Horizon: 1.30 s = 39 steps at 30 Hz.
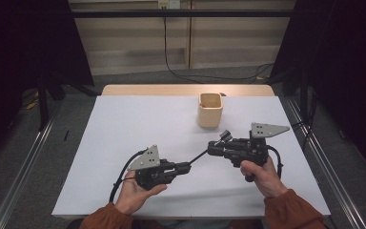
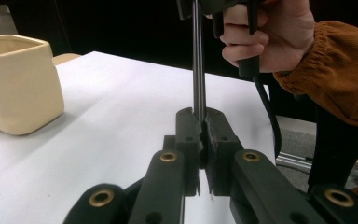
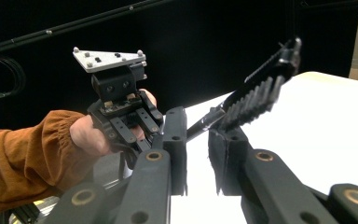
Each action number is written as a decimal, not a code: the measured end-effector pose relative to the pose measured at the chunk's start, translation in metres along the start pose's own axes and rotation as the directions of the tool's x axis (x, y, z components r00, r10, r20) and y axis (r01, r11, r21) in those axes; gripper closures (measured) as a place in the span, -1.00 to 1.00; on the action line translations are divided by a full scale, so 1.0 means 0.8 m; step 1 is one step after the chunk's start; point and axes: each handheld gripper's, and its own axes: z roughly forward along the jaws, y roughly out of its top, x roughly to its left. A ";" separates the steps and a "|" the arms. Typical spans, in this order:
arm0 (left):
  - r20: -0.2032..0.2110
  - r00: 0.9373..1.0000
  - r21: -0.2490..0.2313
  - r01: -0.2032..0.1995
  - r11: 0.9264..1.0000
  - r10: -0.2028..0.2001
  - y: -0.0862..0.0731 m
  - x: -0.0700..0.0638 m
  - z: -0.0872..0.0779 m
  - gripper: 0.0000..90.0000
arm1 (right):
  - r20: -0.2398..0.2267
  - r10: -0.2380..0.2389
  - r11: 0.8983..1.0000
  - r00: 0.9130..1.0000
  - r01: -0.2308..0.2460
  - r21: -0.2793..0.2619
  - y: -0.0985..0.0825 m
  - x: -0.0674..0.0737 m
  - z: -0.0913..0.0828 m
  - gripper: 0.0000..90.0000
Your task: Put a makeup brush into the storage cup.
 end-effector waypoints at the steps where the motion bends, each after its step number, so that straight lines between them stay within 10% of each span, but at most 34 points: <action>1: 0.001 1.000 0.001 0.001 1.000 -0.001 -0.001 0.000 0.000 0.90 | -0.007 0.002 1.000 1.000 -0.002 0.000 0.000 0.000 0.000 0.76; 15: -0.035 0.999 0.013 -0.010 1.000 0.010 -0.005 0.005 0.005 0.81 | -0.063 0.035 0.999 0.997 -0.036 -0.009 0.003 0.005 0.006 0.90; 27: -0.113 0.993 -0.032 0.025 0.999 -0.028 -0.005 0.008 -0.003 0.12 | -0.003 0.012 1.000 1.000 -0.012 0.014 0.006 0.005 0.001 0.90; 39: -0.207 0.970 -0.056 0.122 0.991 -0.131 -0.009 0.015 -0.026 -0.67 | 0.059 0.012 0.998 0.998 -0.016 0.056 0.007 -0.001 -0.009 0.89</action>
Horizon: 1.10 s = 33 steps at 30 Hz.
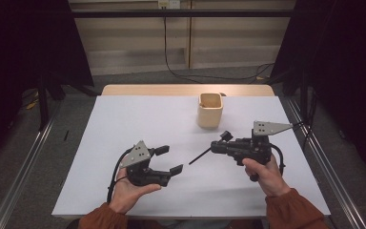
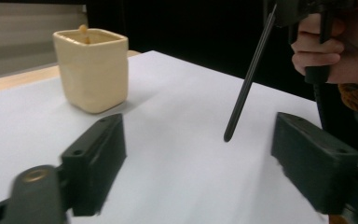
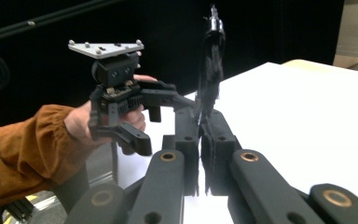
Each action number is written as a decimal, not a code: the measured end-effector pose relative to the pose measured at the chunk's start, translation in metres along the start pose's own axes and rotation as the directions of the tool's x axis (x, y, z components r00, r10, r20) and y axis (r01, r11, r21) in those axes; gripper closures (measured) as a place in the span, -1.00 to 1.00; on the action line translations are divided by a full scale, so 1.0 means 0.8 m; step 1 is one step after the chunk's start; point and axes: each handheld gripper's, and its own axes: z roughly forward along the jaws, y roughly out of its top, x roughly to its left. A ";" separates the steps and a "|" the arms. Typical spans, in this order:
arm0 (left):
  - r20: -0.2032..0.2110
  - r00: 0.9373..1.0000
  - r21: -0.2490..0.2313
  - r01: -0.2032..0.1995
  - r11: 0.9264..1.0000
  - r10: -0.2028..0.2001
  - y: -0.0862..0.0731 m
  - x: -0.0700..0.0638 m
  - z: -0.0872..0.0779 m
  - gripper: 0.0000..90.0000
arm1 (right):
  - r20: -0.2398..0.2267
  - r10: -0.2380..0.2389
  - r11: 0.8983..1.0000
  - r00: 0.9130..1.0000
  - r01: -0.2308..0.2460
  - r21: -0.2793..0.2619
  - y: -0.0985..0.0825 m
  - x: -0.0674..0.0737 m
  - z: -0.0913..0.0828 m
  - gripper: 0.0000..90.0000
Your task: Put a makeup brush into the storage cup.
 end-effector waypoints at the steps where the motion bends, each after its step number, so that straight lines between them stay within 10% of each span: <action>1: 0.000 1.000 -0.001 0.019 1.000 -0.019 -0.001 0.002 -0.003 -0.69 | 0.002 0.001 1.000 1.000 -0.001 0.001 0.000 -0.001 0.000 0.90; 19: -0.147 0.989 0.019 -0.025 0.999 0.028 -0.010 0.018 -0.060 -0.92 | 0.085 0.004 1.000 0.996 -0.006 0.025 0.000 -0.011 -0.013 0.90; 33: -0.221 0.975 0.010 0.015 1.000 -0.012 -0.028 0.020 -0.101 -0.95 | 0.139 0.006 0.999 0.990 -0.011 0.036 0.006 -0.027 -0.027 0.90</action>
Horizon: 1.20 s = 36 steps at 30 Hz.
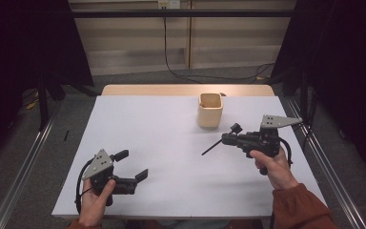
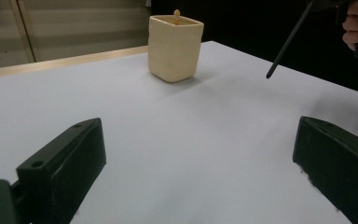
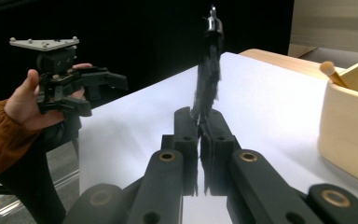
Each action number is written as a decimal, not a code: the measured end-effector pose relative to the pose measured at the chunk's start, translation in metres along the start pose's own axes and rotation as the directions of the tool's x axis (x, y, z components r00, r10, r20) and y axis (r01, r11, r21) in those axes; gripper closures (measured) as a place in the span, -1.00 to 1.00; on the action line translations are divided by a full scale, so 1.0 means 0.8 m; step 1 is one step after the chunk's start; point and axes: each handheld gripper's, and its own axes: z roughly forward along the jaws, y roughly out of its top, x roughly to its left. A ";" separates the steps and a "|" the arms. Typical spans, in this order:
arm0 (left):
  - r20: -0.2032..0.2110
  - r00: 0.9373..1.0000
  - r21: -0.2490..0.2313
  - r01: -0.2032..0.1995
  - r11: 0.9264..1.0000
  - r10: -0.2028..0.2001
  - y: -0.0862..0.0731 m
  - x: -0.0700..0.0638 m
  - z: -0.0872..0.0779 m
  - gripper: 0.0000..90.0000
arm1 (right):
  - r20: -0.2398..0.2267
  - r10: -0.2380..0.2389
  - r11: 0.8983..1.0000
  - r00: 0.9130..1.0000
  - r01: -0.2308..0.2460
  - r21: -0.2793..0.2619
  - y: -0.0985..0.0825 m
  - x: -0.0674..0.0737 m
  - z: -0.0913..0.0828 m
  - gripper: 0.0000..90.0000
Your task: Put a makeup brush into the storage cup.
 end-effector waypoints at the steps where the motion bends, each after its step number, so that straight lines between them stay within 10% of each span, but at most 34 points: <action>1: -0.002 1.000 0.008 -0.004 1.000 0.004 -0.002 -0.001 -0.003 -0.95 | 0.002 -0.001 1.000 1.000 0.001 0.001 0.001 -0.001 -0.001 0.90; 12: -0.009 0.998 0.029 -0.062 0.998 0.062 -0.016 0.000 -0.016 -0.95 | 0.042 -0.041 0.999 0.998 0.040 0.007 0.026 -0.006 -0.008 0.89; 16: -0.024 1.000 -0.003 -0.004 1.000 0.004 -0.017 0.008 -0.024 -0.94 | 0.051 -0.045 0.999 0.998 0.045 0.006 0.034 -0.010 -0.008 0.89; 36: -0.036 0.999 0.000 0.002 1.000 -0.002 -0.023 0.014 -0.032 -0.94 | 0.126 -0.064 0.998 0.990 0.062 0.023 0.064 -0.031 -0.010 0.89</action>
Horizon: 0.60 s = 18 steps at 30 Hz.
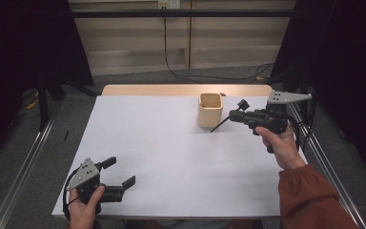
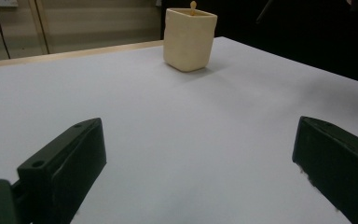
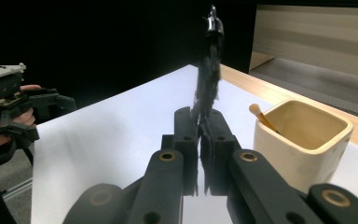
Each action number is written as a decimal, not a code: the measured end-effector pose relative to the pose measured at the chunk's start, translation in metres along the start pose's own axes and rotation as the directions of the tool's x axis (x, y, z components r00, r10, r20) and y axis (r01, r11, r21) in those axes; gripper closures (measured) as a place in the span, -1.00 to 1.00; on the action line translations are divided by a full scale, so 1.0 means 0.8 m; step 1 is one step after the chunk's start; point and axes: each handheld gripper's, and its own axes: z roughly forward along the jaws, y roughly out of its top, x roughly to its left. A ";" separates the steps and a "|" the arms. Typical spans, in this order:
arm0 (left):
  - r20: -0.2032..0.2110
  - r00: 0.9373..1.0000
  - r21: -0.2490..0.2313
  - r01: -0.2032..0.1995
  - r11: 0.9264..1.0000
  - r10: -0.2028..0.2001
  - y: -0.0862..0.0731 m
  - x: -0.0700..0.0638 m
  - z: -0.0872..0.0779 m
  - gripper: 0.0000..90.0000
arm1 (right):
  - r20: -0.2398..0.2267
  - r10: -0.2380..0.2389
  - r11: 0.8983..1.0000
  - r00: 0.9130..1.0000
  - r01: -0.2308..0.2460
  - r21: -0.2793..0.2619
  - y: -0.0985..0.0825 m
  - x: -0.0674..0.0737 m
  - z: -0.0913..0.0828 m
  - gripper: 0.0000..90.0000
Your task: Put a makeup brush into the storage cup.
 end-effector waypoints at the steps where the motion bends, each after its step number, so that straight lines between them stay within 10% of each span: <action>1: 0.004 1.000 0.000 0.004 1.000 -0.004 0.000 -0.001 0.000 -0.94 | 0.002 0.001 1.000 1.000 -0.001 0.002 0.002 -0.001 0.001 0.90; 18: 0.030 0.999 -0.003 -0.028 1.000 0.028 0.001 -0.005 -0.003 -0.94 | 0.071 0.035 0.998 0.997 -0.038 0.040 0.022 -0.032 0.018 0.89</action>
